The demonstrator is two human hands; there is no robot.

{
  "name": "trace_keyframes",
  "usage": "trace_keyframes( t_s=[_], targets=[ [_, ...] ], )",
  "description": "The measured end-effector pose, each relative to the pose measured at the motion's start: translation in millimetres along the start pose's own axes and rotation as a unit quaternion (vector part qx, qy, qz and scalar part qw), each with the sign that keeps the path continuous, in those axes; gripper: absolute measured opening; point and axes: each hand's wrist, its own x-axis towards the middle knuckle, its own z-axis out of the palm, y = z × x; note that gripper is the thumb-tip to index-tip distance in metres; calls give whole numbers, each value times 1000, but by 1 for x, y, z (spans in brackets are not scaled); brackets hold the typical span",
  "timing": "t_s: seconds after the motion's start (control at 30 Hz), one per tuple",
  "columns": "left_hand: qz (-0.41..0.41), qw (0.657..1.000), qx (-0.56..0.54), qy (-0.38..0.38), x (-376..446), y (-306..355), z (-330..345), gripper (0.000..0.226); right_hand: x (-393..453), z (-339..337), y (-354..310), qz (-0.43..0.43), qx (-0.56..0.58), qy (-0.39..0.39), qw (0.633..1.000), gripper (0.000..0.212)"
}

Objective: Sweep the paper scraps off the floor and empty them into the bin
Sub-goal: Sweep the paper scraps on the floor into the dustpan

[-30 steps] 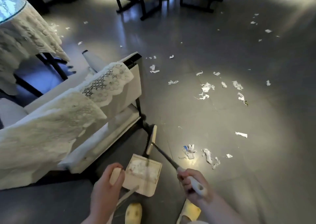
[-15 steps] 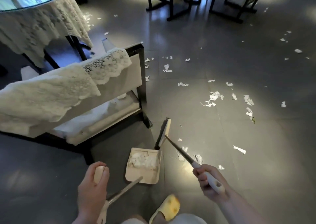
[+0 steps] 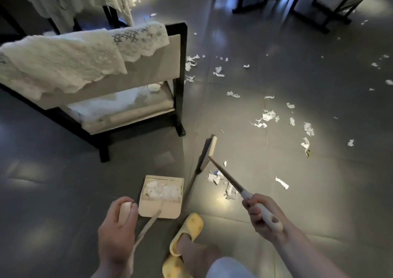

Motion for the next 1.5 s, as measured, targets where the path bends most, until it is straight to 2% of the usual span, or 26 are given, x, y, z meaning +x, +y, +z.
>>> trace_keyframes(
  t_s=[0.07,0.13,0.27,0.37,0.43,0.57,0.67,0.73,0.83,0.93,1.0,1.07,1.1,1.17,1.23,1.33,1.37,1.5],
  targets=[
    [0,1000,-5,15,-16,-4,8,29,-10,-12,-4,32,41,-78,996,57],
    [5,999,-4,38,-29,-5,15,26,-12,-26,-12,77,66,-118,988,72],
    [6,999,11,40,-57,-7,44,24,5,-70,-36,112,40,-116,986,65],
    [11,997,13,76,-88,-3,82,16,8,-104,-68,150,-78,-64,983,34],
    [12,993,23,116,-109,-4,111,7,0,-125,-99,132,-145,-13,981,16],
    [-10,978,23,205,-145,-7,161,12,-20,-166,-149,53,-324,23,944,17],
    [-45,969,13,244,-175,-2,188,12,-30,-184,-171,17,-394,28,919,19],
    [-48,960,7,275,-200,4,200,13,-39,-192,-188,45,-394,15,918,20],
    [-55,945,-27,320,-239,13,218,8,-50,-201,-218,101,-336,-19,936,18],
    [-70,938,-30,338,-270,17,233,10,-46,-223,-232,160,-304,-36,939,18],
    [-67,938,-36,339,-289,16,239,7,-44,-240,-237,163,-316,-39,934,17],
    [-54,939,-41,336,-310,17,245,3,-47,-255,-245,153,-326,-38,932,32],
    [-49,941,-44,333,-320,17,249,9,-51,-261,-249,149,-342,-35,927,33],
    [-58,942,-45,326,-341,10,258,20,-62,-273,-253,136,-398,-16,907,15],
    [-63,940,-50,331,-364,5,274,17,-70,-281,-254,136,-441,-3,887,17],
    [-57,931,-31,358,-395,-5,301,3,-76,-290,-259,117,-434,-30,893,14],
    [-65,925,-26,373,-406,-8,309,11,-80,-295,-262,118,-431,-40,894,13],
    [-100,914,-20,393,-447,-9,327,23,-100,-318,-276,163,-410,-97,892,43]
  ],
)
